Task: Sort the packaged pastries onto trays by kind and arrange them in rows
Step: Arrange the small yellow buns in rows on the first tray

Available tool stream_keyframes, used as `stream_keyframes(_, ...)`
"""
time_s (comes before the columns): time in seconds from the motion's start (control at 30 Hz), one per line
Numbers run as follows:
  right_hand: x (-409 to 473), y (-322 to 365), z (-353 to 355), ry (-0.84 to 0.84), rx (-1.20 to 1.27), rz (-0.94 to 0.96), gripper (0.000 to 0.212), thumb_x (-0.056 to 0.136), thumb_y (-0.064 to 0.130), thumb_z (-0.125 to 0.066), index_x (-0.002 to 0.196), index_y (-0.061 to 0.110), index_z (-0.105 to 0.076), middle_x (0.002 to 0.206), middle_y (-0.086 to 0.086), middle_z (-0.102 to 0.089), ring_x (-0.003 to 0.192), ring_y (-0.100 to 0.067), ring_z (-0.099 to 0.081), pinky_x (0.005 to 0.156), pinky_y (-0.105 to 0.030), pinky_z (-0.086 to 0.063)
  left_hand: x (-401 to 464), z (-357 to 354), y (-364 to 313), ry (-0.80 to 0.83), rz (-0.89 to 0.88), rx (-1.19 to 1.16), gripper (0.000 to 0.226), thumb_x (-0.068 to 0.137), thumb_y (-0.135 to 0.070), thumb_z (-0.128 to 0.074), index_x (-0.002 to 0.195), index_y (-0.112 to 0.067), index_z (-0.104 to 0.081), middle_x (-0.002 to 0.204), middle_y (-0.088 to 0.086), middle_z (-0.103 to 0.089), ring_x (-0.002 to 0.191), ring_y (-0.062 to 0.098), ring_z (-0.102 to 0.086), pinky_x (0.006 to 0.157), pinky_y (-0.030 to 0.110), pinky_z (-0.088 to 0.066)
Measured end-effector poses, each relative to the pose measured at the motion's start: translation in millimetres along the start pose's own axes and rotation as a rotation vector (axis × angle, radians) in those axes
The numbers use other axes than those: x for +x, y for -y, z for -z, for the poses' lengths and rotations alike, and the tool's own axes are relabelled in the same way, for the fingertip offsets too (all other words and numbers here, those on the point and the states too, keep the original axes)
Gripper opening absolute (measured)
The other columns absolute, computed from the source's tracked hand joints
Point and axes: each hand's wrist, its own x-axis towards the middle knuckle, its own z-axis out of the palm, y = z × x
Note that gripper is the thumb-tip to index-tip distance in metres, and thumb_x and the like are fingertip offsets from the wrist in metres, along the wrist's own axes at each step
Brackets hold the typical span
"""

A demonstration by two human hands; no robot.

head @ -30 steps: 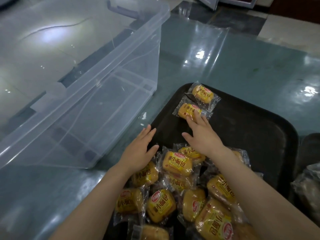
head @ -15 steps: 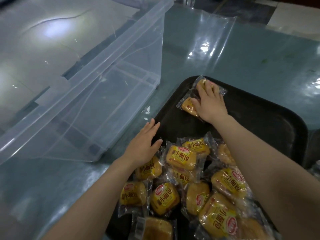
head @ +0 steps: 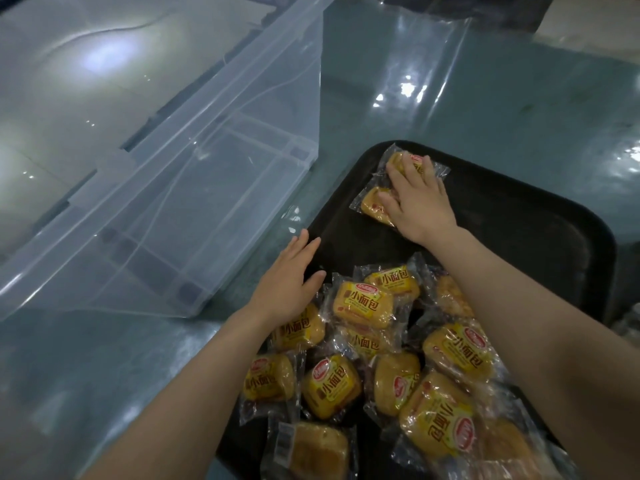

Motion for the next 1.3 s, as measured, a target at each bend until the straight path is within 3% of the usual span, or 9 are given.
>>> stream_keyframes(0.17, -31.4, 12.2, 3.1, -0.096, -0.062, 0.036, 0.046, 0.094, 0.035, -0.054, 0.138, 0.023, -0.049, 0.147, -0.005, -0.041, 0.134, -0.03, -0.034, 0.105, -0.048, -0.036, 0.7, 7.5, -3.7, 0.055, 0.028, -0.058, 0.062, 0.096, -0.039, -0.045, 0.15, -0.031, -0.014, 0.158, -0.009, -0.001, 0.143, 0.007, 0.0, 0.11, 0.027, -0.006)
stream_keyframes(0.43, -44.3, 21.3, 9.6, 0.001, 0.109, -0.008, 0.052, 0.095, 0.019, -0.056, 0.144, 0.026, -0.04, 0.153, -0.001, -0.033, 0.14, -0.025, -0.028, 0.113, -0.04, -0.027, -14.0, 22.9, -10.4, 0.09, 0.071, -0.194, 0.056, 0.099, -0.035, -0.042, 0.149, -0.033, -0.017, 0.157, -0.011, -0.01, 0.143, 0.008, -0.011, 0.108, 0.026, -0.014)
stream_keyframes(0.57, -72.3, 28.4, 20.0, -0.039, 0.181, -0.008, 0.045, 0.093, 0.025, -0.059, 0.137, 0.024, -0.049, 0.144, 0.0, -0.046, 0.133, -0.02, -0.039, 0.108, -0.037, -0.034, -36.8, 23.0, -8.8, 0.064, 0.081, -0.313, 0.051, 0.098, -0.035, -0.043, 0.146, -0.035, -0.024, 0.154, -0.009, -0.025, 0.14, 0.01, -0.022, 0.11, 0.031, -0.023)
stream_keyframes(0.63, -94.9, 27.3, 22.8, 0.069, 0.238, 0.021, 0.041, 0.092, 0.027, -0.062, 0.132, 0.026, -0.054, 0.138, 0.003, -0.052, 0.126, -0.015, -0.046, 0.103, -0.032, -0.039, -50.0, 19.2, -8.4, 0.042, 0.083, -0.357, 0.049, 0.097, -0.035, -0.044, 0.144, -0.039, -0.028, 0.153, -0.007, -0.029, 0.139, 0.01, -0.025, 0.108, 0.03, -0.026)
stream_keyframes(0.73, -126.9, 20.7, 25.8, 0.246, 0.199, 0.042, 0.043, 0.09, 0.03, -0.064, 0.132, 0.028, -0.055, 0.138, 0.004, -0.052, 0.128, -0.014, -0.044, 0.104, -0.029, -0.032, -61.9, 15.0, -14.3, 0.031, 0.052, -0.385, 0.048, 0.096, -0.034, -0.048, 0.14, -0.043, -0.033, 0.152, -0.006, -0.031, 0.138, 0.011, -0.028, 0.103, 0.024, -0.027)
stream_keyframes(0.83, -142.5, 15.0, 26.1, 0.276, 0.117, -0.02, 0.048, 0.089, 0.029, -0.065, 0.135, 0.031, -0.05, 0.136, 0.004, -0.053, 0.131, -0.017, -0.041, 0.107, -0.034, -0.032, -62.7, 16.2, -26.1, 0.065, 0.001, -0.353, 0.049, 0.094, -0.032, -0.051, 0.14, -0.04, -0.036, 0.148, -0.005, -0.038, 0.136, 0.011, -0.033, 0.109, 0.035, -0.033)
stream_keyframes(0.97, -150.8, 18.7, 27.8, 0.113, 0.143, -0.171, 0.035, 0.089, 0.019, -0.065, 0.121, 0.033, -0.061, 0.12, 0.003, -0.058, 0.117, -0.02, -0.051, 0.094, -0.04, -0.048, -64.2, 21.9, -36.6, 0.059, -0.042, -0.316, 0.046, 0.093, -0.031, -0.053, 0.137, -0.039, -0.041, 0.141, -0.009, -0.046, 0.124, 0.008, -0.045, 0.101, 0.031, -0.039)
stream_keyframes(1.1, -158.3, 23.9, 30.3, -0.119, 0.146, -0.218, 0.03, 0.089, 0.015, -0.064, 0.114, 0.03, -0.066, 0.113, 0.003, -0.06, 0.115, -0.021, -0.049, 0.095, -0.036, -0.044, -61.4, 27.3, -40.7, 0.031, -0.074, -0.353, 0.041, 0.092, -0.03, -0.055, 0.131, -0.039, -0.047, 0.13, -0.017, -0.051, 0.104, -0.004, -0.044, 0.077, 0.012, -0.034)
stream_keyframes(1.3, -173.1, 31.0, 39.7, -0.324, 0.118, -0.3, 0.03, 0.089, 0.016, -0.063, 0.117, 0.027, -0.065, 0.114, 0.005, -0.06, 0.116, -0.018, -0.044, 0.096, -0.029, -0.038, -38.9, 25.7, -62.1, 0.008, -0.135, -0.288, 0.045, 0.089, -0.027, -0.061, 0.132, -0.033, -0.048, 0.135, -0.011, -0.05, 0.119, 0.005, -0.047, 0.092, 0.021, -0.036)
